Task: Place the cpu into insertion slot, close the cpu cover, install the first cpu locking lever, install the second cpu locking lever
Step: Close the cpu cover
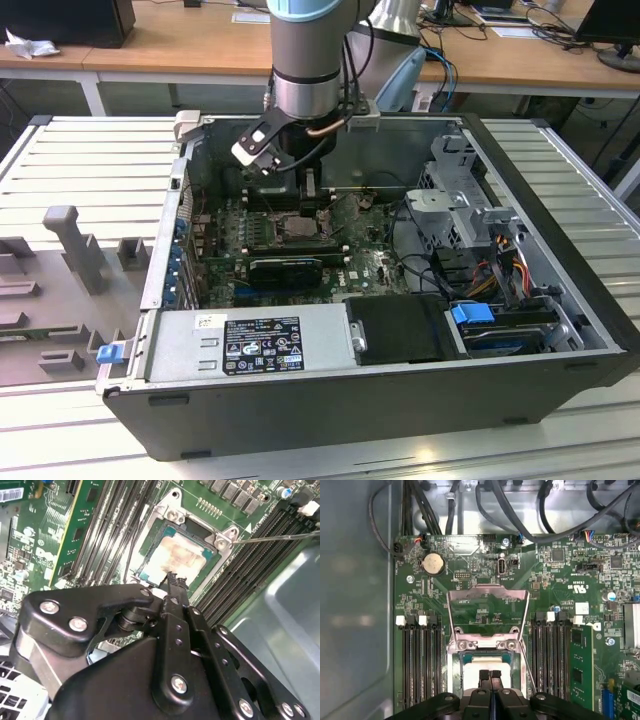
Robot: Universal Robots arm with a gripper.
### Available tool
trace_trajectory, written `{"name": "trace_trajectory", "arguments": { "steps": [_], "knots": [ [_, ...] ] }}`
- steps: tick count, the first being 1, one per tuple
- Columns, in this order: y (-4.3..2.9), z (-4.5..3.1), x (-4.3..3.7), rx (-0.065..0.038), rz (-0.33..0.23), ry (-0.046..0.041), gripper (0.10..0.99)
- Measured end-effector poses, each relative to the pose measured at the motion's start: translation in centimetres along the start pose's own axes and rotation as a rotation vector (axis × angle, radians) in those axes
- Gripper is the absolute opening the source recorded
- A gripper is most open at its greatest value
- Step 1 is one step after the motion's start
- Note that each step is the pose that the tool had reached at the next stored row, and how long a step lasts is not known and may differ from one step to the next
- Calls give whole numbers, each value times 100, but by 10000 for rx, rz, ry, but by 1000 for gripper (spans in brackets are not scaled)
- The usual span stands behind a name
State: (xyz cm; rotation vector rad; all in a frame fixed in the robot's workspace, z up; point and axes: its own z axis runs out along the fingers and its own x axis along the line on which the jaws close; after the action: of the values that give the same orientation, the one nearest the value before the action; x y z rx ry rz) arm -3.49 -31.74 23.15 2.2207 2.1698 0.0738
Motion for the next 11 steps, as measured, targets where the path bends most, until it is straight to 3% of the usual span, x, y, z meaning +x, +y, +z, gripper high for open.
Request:
{"name": "trace_trajectory", "arguments": {
  "steps": [11],
  "knots": [
    [9, -155, 1, 1, -1, 0, 106]
  ]
}}
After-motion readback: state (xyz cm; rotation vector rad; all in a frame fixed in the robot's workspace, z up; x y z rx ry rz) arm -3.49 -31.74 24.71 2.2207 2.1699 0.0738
